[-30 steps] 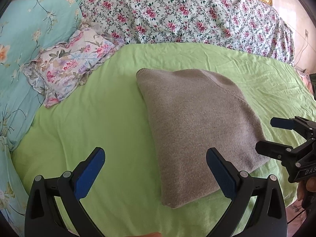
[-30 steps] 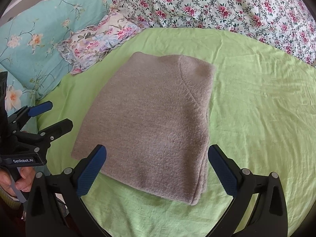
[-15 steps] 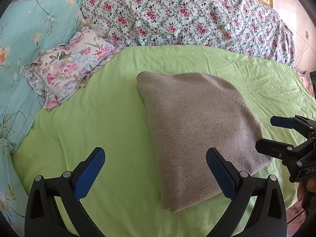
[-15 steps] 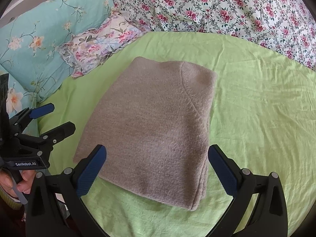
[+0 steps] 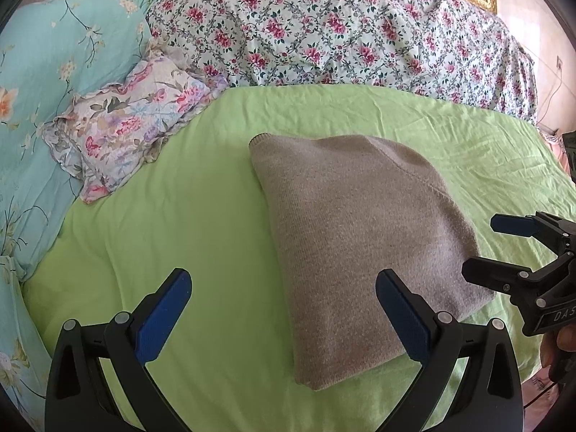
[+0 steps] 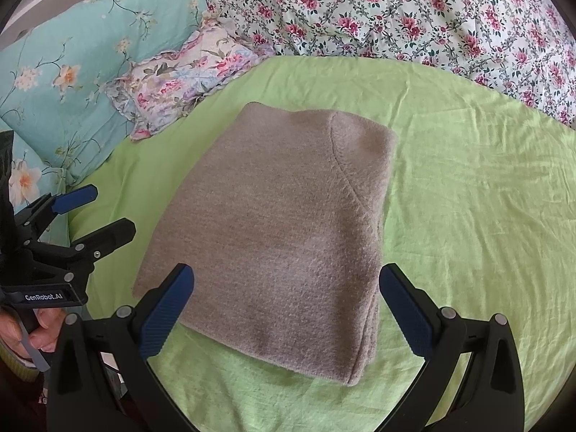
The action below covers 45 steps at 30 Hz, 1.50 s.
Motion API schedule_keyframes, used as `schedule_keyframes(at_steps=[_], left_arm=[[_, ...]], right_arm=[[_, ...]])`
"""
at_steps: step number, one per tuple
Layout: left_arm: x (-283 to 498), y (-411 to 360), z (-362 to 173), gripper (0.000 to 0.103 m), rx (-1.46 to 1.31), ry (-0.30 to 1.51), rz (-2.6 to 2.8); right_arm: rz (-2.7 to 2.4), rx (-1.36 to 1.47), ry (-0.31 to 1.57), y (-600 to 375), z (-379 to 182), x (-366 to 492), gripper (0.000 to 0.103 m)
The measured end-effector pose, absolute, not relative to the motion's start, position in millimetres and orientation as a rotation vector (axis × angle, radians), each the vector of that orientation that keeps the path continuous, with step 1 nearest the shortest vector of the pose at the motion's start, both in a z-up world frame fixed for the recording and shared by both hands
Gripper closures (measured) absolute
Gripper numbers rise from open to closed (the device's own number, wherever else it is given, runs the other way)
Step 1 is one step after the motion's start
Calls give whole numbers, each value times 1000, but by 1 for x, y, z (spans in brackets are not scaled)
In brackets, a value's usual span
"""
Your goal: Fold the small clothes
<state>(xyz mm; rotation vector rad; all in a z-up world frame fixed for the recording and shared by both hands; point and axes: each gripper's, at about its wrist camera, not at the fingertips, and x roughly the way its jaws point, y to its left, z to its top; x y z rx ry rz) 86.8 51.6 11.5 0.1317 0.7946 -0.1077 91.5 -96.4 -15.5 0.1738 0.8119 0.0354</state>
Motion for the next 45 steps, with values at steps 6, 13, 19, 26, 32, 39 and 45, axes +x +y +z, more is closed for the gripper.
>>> schedule_keyframes(at_steps=[6, 13, 19, 26, 32, 39, 45], left_arm=[[87, 51, 12, 1, 132, 794, -110], [88, 50, 12, 1, 135, 793, -111], [89, 50, 12, 1, 136, 792, -113], [91, 50, 13, 1, 136, 794, -115], [92, 50, 14, 1, 136, 793, -116], [93, 49, 15, 1, 139, 790, -121], [93, 47, 14, 1, 143, 790, -126]], right_arm=[[34, 176, 811, -97, -15, 91, 0], [35, 173, 808, -97, -14, 91, 0], [35, 173, 804, -98, -11, 91, 0], [35, 172, 806, -98, -10, 92, 0], [36, 171, 805, -99, -10, 93, 0], [35, 173, 805, -99, -9, 93, 0], [35, 171, 805, -100, -9, 93, 0]])
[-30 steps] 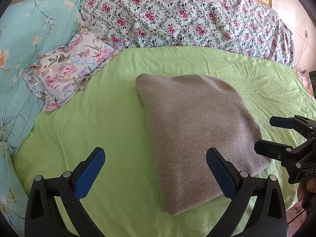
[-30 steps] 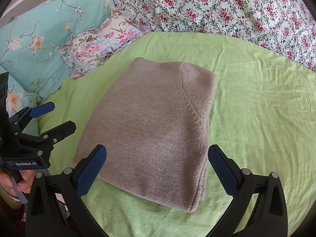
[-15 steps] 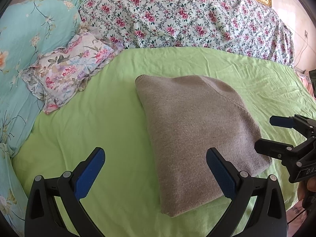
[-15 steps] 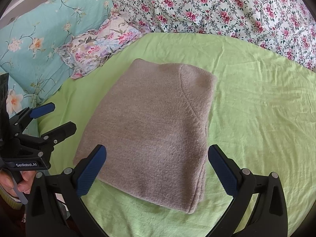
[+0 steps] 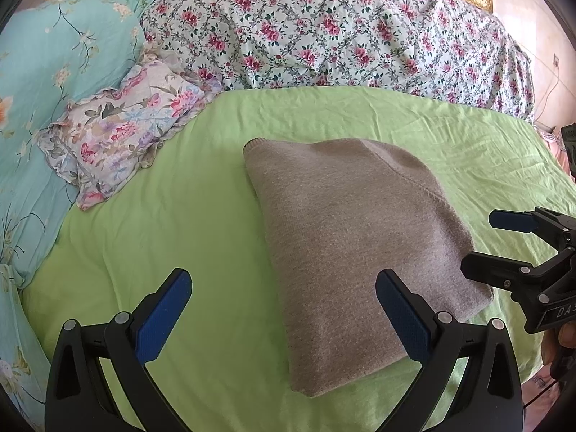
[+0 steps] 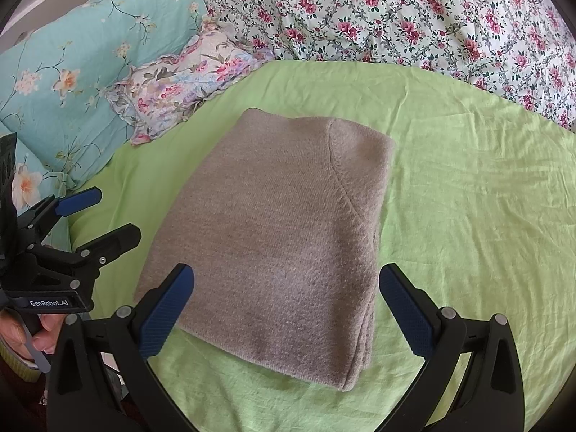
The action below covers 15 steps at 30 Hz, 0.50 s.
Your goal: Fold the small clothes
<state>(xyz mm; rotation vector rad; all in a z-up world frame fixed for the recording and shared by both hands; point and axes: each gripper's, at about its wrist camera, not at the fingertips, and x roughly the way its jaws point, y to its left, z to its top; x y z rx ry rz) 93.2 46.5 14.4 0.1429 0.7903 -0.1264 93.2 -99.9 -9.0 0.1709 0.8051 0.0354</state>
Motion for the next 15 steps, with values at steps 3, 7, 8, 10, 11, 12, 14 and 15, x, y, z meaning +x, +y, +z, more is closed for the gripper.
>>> schedule_keyframes(at_steps=[3, 7, 8, 10, 11, 12, 14, 15], left_arm=[[94, 46, 14, 1, 144, 790, -127], [94, 47, 14, 1, 142, 792, -128], [94, 47, 14, 1, 143, 791, -128], [95, 47, 14, 1, 146, 791, -130], [96, 47, 14, 1, 146, 791, -131], [97, 47, 14, 1, 147, 791, -131], [97, 47, 14, 1, 147, 790, -131], [98, 47, 14, 1, 147, 788, -130]], right_arm=[[34, 171, 805, -99, -9, 94, 0], [35, 172, 804, -100, -9, 94, 0], [36, 171, 804, -101, -8, 95, 0], [36, 169, 802, -102, -5, 97, 0], [37, 168, 801, -103, -4, 98, 0], [38, 168, 801, -104, -3, 100, 0], [38, 167, 798, -105, -2, 104, 0], [38, 167, 797, -106, -1, 105, 0]])
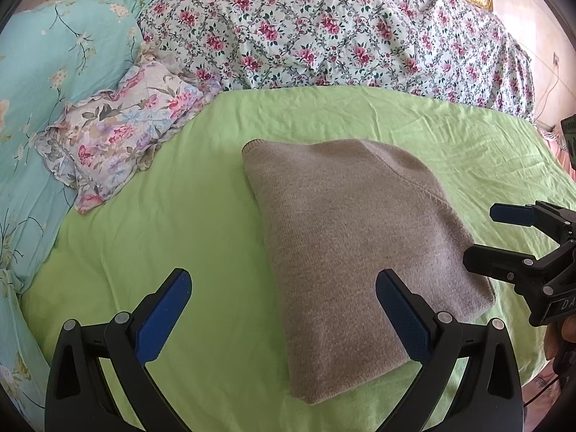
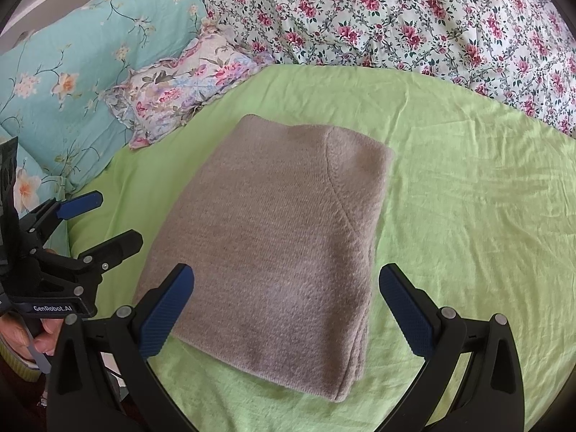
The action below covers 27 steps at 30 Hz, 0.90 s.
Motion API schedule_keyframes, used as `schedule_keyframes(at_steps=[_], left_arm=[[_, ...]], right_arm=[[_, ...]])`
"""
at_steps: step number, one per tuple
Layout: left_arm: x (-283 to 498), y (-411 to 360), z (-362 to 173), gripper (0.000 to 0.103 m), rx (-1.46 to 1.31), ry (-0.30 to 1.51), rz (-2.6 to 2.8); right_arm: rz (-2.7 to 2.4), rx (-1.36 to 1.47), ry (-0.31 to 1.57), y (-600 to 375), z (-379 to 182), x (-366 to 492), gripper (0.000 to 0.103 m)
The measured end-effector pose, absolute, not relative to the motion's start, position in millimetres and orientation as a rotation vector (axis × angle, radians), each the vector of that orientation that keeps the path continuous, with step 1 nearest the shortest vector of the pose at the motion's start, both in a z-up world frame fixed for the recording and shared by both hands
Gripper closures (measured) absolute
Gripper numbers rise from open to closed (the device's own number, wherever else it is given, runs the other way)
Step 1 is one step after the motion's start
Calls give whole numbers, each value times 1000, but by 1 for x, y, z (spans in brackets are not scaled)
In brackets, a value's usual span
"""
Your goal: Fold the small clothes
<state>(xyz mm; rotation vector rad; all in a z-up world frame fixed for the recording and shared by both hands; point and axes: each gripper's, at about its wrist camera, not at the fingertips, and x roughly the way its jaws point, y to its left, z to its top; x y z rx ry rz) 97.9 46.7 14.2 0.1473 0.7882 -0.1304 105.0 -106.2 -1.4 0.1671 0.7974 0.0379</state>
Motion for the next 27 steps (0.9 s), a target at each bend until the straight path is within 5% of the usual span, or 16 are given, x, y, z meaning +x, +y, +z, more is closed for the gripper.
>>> schedule_keyframes(at_steps=[27], left_arm=[[120, 38, 14, 1, 174, 785, -111]], right_arm=[[39, 182, 799, -117, -7, 121, 0]])
